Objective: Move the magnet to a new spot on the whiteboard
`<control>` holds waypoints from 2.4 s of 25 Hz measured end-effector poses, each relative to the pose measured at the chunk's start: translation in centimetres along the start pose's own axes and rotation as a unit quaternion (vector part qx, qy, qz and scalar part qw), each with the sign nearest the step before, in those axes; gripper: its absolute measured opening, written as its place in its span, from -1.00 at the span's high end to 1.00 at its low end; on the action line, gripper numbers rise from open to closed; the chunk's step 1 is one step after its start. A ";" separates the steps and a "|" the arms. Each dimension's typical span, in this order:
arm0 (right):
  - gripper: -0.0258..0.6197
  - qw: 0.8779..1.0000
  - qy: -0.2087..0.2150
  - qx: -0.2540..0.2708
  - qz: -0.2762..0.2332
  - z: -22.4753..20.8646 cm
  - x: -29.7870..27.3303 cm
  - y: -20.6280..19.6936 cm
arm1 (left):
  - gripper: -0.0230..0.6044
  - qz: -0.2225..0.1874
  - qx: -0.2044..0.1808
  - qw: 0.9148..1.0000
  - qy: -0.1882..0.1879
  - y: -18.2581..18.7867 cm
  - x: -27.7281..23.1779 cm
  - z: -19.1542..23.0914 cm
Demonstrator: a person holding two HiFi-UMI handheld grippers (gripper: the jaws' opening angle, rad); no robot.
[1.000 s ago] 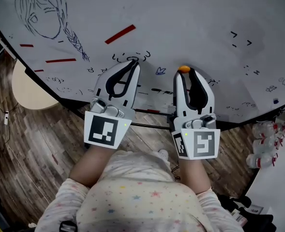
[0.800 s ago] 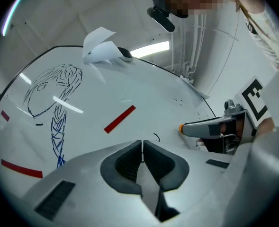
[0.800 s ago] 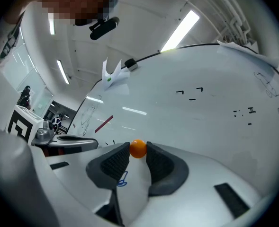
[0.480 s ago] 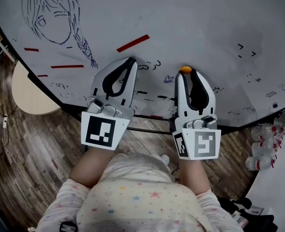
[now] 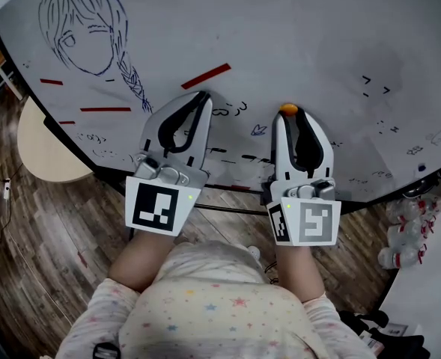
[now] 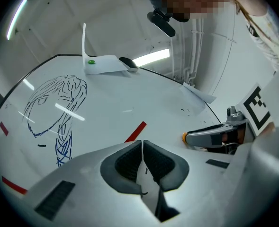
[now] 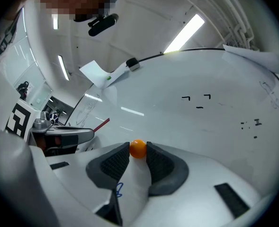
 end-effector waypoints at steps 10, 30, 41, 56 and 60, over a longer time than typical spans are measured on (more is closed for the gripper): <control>0.57 1.000 -0.004 0.008 0.001 0.1 0.0 0.0 | 0.86 0.005 0.003 1.000 0.004 -0.3 0.3 0.0; 0.62 1.000 -0.001 0.011 -0.017 0.8 0.9 0.9 | 0.86 0.017 0.010 1.000 0.010 -0.2 1.7 0.3; 0.84 1.000 -0.010 0.008 -0.013 1.1 2.4 0.6 | 0.86 0.030 0.022 0.999 0.018 -0.8 3.4 0.2; 0.92 1.000 -0.013 0.002 0.011 1.2 4.8 -0.9 | 0.86 0.050 0.039 0.998 0.023 -2.2 5.2 -0.3; 0.92 1.000 0.001 -0.004 0.023 1.6 5.4 -2.1 | 0.86 0.059 0.046 0.997 0.026 -2.9 5.9 -0.4</control>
Point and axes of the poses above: the fingertips, and each gripper's own axes: x backward along the fingers, z to its left, y out of its top, the point moved 4 cm from there along x, backward along the fingers, and after that the axes turned 11 degrees about -z, right-handed, at the moved point
